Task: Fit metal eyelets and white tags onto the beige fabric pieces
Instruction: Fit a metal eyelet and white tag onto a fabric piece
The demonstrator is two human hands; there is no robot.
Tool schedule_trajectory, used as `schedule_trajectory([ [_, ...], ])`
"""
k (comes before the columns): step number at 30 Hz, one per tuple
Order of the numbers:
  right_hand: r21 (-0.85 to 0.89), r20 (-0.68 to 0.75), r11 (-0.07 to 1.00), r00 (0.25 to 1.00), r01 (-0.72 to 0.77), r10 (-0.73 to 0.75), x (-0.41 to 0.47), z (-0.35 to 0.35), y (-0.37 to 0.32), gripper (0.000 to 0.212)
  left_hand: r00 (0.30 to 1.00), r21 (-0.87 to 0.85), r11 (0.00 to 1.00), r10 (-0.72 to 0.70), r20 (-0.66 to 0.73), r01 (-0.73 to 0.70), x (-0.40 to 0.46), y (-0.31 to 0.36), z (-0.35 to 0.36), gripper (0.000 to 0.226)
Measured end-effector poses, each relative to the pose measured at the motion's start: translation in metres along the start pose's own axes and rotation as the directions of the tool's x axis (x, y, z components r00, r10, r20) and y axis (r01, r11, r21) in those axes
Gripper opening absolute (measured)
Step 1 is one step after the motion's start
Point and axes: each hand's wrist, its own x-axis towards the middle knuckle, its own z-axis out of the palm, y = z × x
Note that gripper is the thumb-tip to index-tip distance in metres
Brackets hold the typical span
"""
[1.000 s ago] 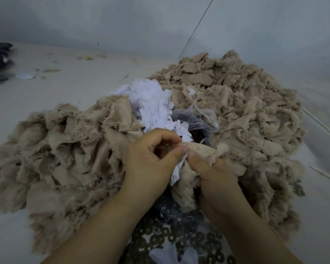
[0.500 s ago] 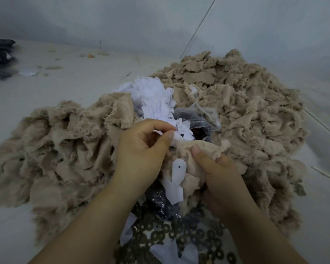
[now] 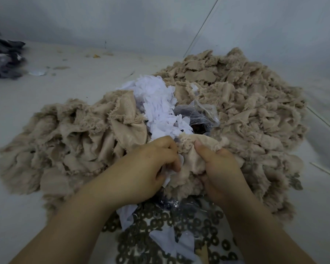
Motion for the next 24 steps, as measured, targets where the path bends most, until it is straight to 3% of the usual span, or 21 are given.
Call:
schedule_trajectory([
  [3,-0.277,-0.054,0.959,0.995,0.061,-0.079,0.003,-0.007,-0.005,0.052,1.000,0.106,0.994,-0.011,0.012,0.010,0.001,0.000,0.002,0.021],
  [5,-0.574,-0.099,0.798,0.952,0.185,-0.291,0.004,-0.016,-0.012,0.061,1.000,0.117,0.993,-0.005,0.021,0.002,0.001,-0.002,0.003,0.020],
  [6,-0.693,-0.121,0.679,0.889,0.244,-0.442,0.004,-0.020,-0.017,0.062,1.000,0.090,0.996,0.000,0.017,-0.002,0.001,-0.004,0.003,0.021],
  [8,-0.780,-0.079,0.477,0.693,0.405,-0.717,-0.001,-0.025,-0.025,0.058,1.000,0.020,1.000,0.001,-0.003,-0.001,0.000,-0.008,0.005,0.023],
  [10,-0.730,0.200,0.223,0.513,0.646,-0.835,-0.005,-0.022,-0.027,0.039,1.000,-0.029,1.000,-0.006,-0.031,0.005,0.001,-0.011,0.007,0.028],
  [12,-0.592,0.525,0.087,0.466,0.801,-0.712,-0.005,-0.015,-0.021,0.016,0.998,-0.050,0.998,-0.029,-0.057,0.026,0.001,-0.013,0.008,0.032],
  [14,-0.553,0.664,0.122,0.524,0.824,-0.533,-0.002,-0.011,-0.014,0.024,0.996,-0.050,0.998,-0.049,-0.077,0.046,0.001,-0.015,0.009,0.031],
  [16,-0.580,0.676,0.126,0.562,0.805,-0.476,0.001,-0.009,-0.010,0.034,0.993,-0.064,0.995,-0.078,-0.094,0.072,-0.001,-0.017,0.011,0.031],
  [24,-0.583,0.698,0.072,0.544,0.809,-0.466,0.007,-0.014,-0.009,0.031,0.986,-0.131,0.983,-0.139,-0.094,0.126,-0.001,-0.019,0.014,0.033],
])
